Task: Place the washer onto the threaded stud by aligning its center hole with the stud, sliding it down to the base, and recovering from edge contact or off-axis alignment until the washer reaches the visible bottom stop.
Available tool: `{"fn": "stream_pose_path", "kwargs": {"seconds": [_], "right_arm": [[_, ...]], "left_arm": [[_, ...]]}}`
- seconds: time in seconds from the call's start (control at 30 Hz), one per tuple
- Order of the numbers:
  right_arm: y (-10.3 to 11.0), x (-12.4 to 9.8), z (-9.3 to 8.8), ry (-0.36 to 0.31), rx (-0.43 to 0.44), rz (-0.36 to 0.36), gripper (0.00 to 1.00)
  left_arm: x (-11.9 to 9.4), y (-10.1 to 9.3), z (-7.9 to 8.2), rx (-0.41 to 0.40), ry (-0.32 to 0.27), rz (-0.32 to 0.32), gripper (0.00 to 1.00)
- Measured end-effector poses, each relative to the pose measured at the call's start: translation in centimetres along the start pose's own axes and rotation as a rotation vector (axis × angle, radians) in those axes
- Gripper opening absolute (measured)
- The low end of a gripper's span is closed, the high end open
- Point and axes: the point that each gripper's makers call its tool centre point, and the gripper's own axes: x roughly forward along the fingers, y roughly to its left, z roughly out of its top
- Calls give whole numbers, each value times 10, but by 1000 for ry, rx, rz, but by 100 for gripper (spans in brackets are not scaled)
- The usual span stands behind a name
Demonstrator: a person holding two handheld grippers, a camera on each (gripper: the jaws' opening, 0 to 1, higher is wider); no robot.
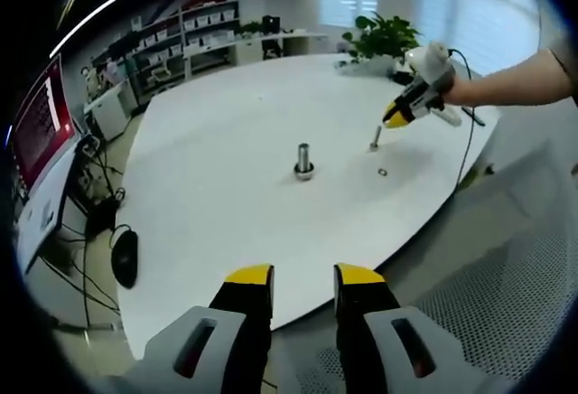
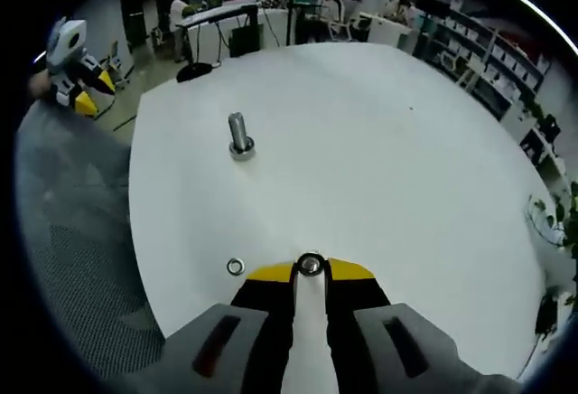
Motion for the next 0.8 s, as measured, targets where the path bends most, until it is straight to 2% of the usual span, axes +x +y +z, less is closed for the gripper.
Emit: {"fn": "stream_pose_path", "kwargs": {"seconds": [0.07,0.7,0.8], "right_arm": [[-1,1,2,4,-27,-5,14],[-3,21,-6,100,-27,32,14],[-3,24,-9,111,8,42,14]], "left_arm": [[0,0,0,-1,-1,-1,24],[-1,2,2,-16,-17,0,24],[0,1,1,-14,-14,-3,24]]}}
